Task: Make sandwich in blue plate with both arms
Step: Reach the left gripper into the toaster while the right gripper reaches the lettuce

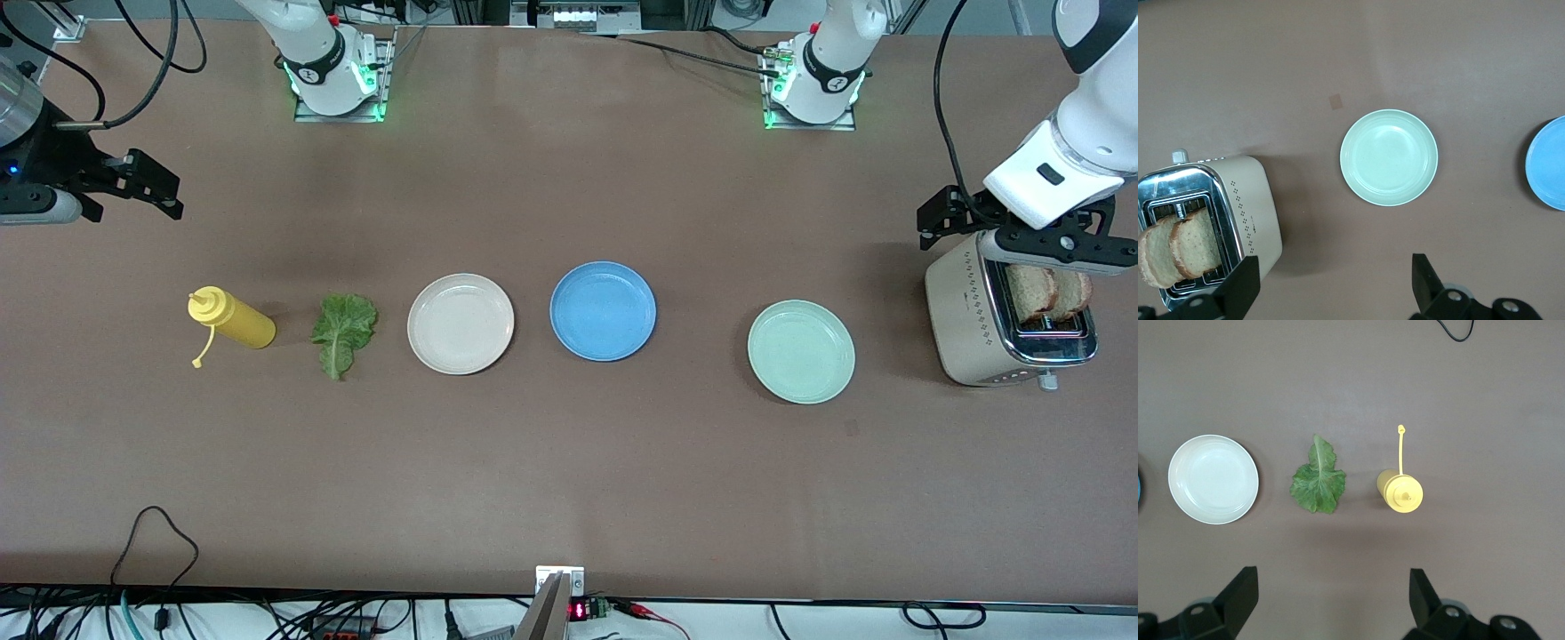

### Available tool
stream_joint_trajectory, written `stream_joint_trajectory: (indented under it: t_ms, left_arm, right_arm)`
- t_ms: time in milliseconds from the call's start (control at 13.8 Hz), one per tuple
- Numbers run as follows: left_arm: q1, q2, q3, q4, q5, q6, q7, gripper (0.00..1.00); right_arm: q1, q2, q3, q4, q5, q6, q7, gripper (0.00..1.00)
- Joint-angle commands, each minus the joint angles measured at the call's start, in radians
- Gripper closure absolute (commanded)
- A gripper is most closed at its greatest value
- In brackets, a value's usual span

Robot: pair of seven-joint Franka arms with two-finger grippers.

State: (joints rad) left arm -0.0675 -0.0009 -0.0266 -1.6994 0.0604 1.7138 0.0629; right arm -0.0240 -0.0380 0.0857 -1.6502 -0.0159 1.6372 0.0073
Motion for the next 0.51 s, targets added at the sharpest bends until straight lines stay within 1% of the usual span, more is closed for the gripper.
stream_joint_trajectory:
  t_ms: [0, 72, 290, 435]
  left_arm:
    - [-0.003, 0.019, 0.005, 0.012, 0.001, -0.016, 0.011, 0.00]
    - [-0.003, 0.035, 0.005, 0.017, 0.001, -0.020, 0.009, 0.00]
    - [0.008, 0.103, 0.016, 0.055, 0.015, -0.103, 0.005, 0.00]
    - [0.079, 0.128, 0.024, 0.084, 0.016, -0.147, 0.017, 0.00]
  right_arm:
    - [0.001, -0.013, -0.003, -0.013, 0.004, 0.009, -0.003, 0.00]
    - [0.001, -0.013, -0.003, -0.013, 0.004, 0.009, -0.003, 0.00]
    - [0.001, -0.013, -0.003, -0.013, 0.004, 0.009, -0.003, 0.00]
    - [0.003, -0.013, -0.003, -0.014, 0.005, 0.010, -0.001, 0.00]
